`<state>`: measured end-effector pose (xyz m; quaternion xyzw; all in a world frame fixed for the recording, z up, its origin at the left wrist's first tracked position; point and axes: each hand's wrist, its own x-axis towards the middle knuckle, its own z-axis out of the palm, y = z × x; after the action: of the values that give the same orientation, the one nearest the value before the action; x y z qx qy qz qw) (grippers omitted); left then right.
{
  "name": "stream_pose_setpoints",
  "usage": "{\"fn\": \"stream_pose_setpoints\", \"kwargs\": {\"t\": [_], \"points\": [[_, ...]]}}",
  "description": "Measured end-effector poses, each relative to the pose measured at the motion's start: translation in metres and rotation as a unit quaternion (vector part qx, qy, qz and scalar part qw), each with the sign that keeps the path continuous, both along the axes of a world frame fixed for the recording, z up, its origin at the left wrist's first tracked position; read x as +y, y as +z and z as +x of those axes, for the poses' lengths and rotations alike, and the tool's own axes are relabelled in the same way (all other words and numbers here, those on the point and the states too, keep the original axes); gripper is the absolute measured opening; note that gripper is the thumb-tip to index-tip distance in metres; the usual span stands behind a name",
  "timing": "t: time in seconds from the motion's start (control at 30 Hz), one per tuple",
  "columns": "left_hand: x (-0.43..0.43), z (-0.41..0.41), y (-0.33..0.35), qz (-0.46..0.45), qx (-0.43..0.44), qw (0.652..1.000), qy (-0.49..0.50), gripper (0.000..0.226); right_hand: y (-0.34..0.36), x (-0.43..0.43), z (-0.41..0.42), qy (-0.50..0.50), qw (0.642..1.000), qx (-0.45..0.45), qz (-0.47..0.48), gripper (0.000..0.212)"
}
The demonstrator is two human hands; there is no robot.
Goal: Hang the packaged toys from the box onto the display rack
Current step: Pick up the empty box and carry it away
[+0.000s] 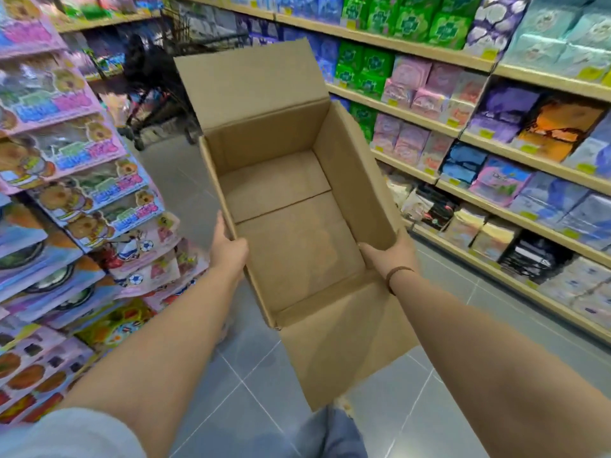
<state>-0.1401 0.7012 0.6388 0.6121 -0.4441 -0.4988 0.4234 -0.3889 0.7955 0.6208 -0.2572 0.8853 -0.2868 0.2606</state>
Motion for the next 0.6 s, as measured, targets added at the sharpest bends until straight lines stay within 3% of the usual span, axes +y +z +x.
{"fn": "stream_pose_setpoints", "kwargs": {"t": [0.17,0.37,0.6], "points": [[-0.066,-0.048,0.002,0.033,0.035,0.997,0.058,0.082,0.022,-0.086,-0.065,0.057,0.991,0.104,0.062,0.09],[-0.135,-0.077,0.006,0.022,0.03,0.994,0.098,0.085,0.018,-0.179,-0.109,0.157,0.986,0.049,0.002,0.072],[-0.233,-0.075,0.004,0.0,-0.038,0.992,0.124,0.086,0.0,-0.292,-0.106,0.226,0.972,0.065,0.003,0.077]]}}
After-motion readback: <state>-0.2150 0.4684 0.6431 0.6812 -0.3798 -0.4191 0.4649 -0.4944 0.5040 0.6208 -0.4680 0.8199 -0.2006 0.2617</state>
